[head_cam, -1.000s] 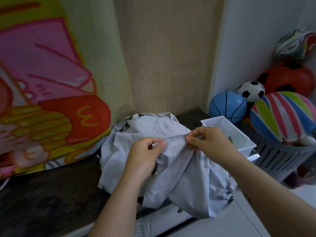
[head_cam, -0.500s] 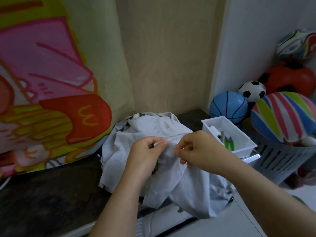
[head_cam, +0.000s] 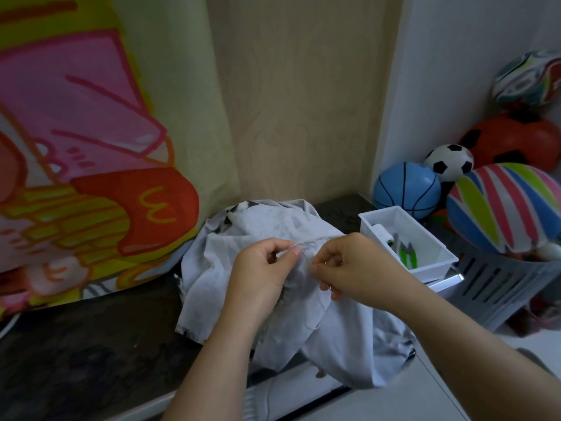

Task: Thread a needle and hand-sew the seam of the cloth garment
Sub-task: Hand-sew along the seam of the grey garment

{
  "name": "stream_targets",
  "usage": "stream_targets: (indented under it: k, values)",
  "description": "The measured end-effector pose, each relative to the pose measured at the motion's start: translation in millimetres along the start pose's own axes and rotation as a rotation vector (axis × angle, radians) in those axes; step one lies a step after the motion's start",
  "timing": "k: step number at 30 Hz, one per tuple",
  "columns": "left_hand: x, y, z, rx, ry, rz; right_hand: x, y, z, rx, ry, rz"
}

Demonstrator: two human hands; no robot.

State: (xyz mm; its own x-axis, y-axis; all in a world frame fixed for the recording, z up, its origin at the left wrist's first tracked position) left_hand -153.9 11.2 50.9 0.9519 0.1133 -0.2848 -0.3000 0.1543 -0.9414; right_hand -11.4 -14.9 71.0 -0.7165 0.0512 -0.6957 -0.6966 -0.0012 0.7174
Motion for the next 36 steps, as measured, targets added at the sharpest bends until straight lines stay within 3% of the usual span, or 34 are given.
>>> stream_targets:
  k: [5, 8, 11, 14, 21, 25, 31, 34, 36]
  values:
    - [5, -12, -7, 0.163, 0.009, 0.053, 0, -1, 4, 0.011, -0.105, 0.12]
    - [5, -6, -6, 0.033, -0.016, -0.043, -3, -2, 5, 0.021, -0.125, 0.315]
    - [2, 6, -2, -0.131, -0.072, -0.137, -3, 5, 1, 0.008, 0.022, 0.496]
    - [0, 7, -1, -0.172, -0.104, -0.165, -4, 9, -2, -0.045, 0.115, 0.491]
    - [5, -17, -12, -0.004, 0.031, -0.199, -13, 9, 2, -0.199, -0.226, 0.272]
    - [6, -16, -11, 0.007, 0.072, -0.211, -32, -2, 7, -0.064, -0.255, 0.333]
    - [14, -20, -16, 0.025, 0.222, -0.226, -18, -9, 6, 0.107, 0.007, 0.459]
    - [13, -19, -15, 0.015, 0.225, -0.228, -24, -11, 10, 0.148, -0.093, 0.621]
    - [13, -15, -13, -0.02, 0.216, -0.229, -33, -20, 15, 0.259, -0.218, 0.985]
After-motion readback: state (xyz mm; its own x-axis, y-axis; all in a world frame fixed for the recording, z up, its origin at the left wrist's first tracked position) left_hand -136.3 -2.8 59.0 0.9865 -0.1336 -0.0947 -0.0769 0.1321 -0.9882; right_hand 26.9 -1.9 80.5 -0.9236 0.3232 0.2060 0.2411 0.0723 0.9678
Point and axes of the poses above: each hand's wrist, its own z-axis towards the middle knuckle, its own x-axis out of the palm, y = z × x, the point moved 6 cm from there along z, towards the middle knuckle, and after that the axes turned 9 degrees about -y, right-handed, at the moved point
